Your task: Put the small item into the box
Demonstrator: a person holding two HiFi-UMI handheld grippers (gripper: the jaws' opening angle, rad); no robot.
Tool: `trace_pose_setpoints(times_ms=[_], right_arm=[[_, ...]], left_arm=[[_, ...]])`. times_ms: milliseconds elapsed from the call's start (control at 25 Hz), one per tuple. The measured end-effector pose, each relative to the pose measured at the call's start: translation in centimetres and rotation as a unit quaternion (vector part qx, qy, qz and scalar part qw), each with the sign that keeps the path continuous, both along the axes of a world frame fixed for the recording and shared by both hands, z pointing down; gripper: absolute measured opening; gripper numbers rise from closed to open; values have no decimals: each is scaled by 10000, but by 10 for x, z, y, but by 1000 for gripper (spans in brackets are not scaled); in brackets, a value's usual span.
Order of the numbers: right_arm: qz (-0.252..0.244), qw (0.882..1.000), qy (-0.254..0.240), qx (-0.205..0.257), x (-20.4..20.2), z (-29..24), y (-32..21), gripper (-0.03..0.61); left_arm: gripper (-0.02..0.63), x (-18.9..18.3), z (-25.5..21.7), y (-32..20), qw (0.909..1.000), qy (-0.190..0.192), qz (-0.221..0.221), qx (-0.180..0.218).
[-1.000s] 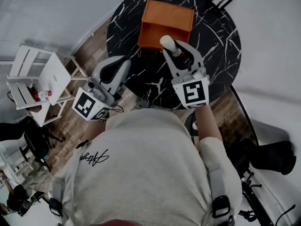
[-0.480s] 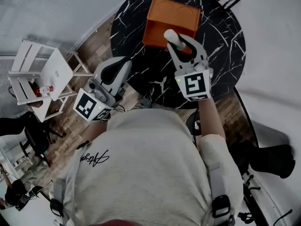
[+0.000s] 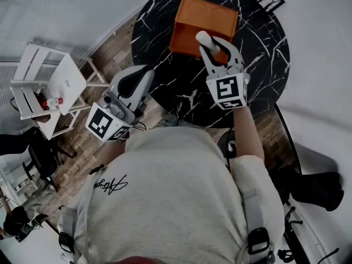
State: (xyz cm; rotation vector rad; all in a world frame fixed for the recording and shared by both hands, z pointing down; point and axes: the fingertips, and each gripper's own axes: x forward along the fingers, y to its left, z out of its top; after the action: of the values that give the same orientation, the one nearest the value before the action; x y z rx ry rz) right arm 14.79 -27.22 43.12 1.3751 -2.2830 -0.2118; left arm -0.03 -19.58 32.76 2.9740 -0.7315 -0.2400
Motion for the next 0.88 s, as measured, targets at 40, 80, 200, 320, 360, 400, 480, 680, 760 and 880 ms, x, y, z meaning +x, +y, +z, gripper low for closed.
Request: trace_pose_setpoints(times_ms=[40,80,200,320,360,400,480,680,760,880], right_arm=[[2,10000,7,-27,1,4,-2,135],[-1,10000,5,-61,2,8,-4,135],[-9,9999,8,-169,3,17,-10,135],[-27,9996,105,-246,3,25,-16,135],[-34,9995,135,-282,4,29,-18,135],[-43,9993,158,-324,5,34,-20,135],[-44,9989,225,-408,6,42,-24,136],[-32,9975,390,-594,10,58,-31,135],[-40,9970,431,-647,11,64,-33,136],[-59,9964,470,-705,11,71,-34,135]], left_arm=[[3,0,0,0,10000,1,-5,5],[3,0,-1,0,10000,2,-9,8],[3,0,-1,0,10000,3,-17,6],[3,-1,-2,-1,10000,-4,-23,7],[3,-1,-2,-1,10000,-6,-27,8],[3,-1,-2,-1,10000,-6,-32,10],[3,-2,-2,-1,10000,-8,-40,17],[3,-6,-1,-1,10000,-47,-63,3],[3,-7,-1,0,10000,-60,-78,-3],[3,-8,-1,0,9999,-71,-97,7]])
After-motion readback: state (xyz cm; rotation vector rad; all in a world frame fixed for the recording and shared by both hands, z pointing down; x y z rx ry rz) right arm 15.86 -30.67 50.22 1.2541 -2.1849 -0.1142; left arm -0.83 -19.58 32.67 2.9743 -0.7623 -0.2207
